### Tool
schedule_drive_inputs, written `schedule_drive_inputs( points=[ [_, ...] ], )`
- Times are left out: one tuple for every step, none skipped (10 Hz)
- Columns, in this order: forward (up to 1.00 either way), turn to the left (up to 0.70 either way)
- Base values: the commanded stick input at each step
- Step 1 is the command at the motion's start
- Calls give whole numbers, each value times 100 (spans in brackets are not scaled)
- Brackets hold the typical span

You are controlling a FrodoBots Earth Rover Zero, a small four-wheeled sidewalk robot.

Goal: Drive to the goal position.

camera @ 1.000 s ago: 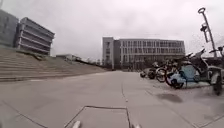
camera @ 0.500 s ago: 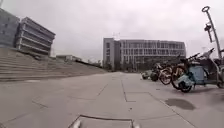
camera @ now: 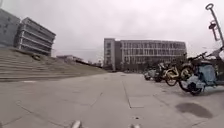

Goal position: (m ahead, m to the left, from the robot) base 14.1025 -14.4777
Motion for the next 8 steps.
schedule_drive_inputs(
  points=[
    [70, 0],
    [70, 0],
    [70, 0],
    [70, 0],
    [70, 0],
    [70, 0],
    [70, 0],
    [70, 0]
  ],
)
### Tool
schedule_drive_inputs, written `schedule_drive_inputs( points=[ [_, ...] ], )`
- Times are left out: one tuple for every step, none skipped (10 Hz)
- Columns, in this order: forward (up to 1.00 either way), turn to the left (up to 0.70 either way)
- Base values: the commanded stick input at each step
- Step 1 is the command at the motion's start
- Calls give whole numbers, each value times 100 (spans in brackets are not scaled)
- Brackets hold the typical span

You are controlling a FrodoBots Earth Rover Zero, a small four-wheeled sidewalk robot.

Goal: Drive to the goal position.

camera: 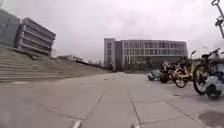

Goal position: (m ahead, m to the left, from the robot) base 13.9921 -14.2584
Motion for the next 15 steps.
schedule_drive_inputs(
  points=[
    [70, 0],
    [70, 0],
    [70, 0],
    [70, 0],
    [70, 0],
    [70, 0],
    [70, 0],
    [70, -8],
    [70, -25],
    [70, -30],
    [70, -28],
    [70, -25],
    [70, -23],
    [70, 0],
    [70, 0]
  ],
)
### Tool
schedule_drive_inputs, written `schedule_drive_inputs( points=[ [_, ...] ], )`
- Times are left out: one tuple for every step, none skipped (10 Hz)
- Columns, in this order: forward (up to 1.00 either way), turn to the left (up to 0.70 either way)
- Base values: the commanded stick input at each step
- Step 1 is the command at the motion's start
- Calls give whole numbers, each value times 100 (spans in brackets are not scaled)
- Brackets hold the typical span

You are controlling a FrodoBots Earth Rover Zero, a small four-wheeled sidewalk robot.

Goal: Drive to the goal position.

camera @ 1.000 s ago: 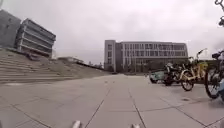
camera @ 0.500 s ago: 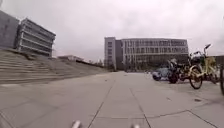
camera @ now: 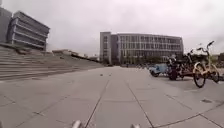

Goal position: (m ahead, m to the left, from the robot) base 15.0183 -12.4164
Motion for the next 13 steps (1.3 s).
schedule_drive_inputs(
  points=[
    [70, 0],
    [70, 0],
    [70, 0],
    [70, 0],
    [70, 0],
    [70, 0],
    [70, 0],
    [70, 0],
    [70, 0],
    [70, 0],
    [70, 0],
    [70, 0],
    [70, 0]
  ],
)
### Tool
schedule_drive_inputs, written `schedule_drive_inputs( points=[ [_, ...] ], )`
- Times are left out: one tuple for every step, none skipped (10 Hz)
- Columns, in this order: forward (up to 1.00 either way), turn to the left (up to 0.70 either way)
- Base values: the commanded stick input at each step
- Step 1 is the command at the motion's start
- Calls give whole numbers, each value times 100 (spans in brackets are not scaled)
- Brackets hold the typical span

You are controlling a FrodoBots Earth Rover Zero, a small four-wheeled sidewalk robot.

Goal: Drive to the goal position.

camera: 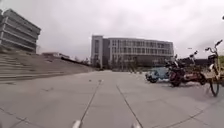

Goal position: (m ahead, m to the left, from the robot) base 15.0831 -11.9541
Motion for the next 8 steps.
schedule_drive_inputs(
  points=[
    [70, 0],
    [70, 0],
    [70, 0],
    [70, 0],
    [70, 0],
    [70, 0],
    [70, 0],
    [70, 0]
  ],
)
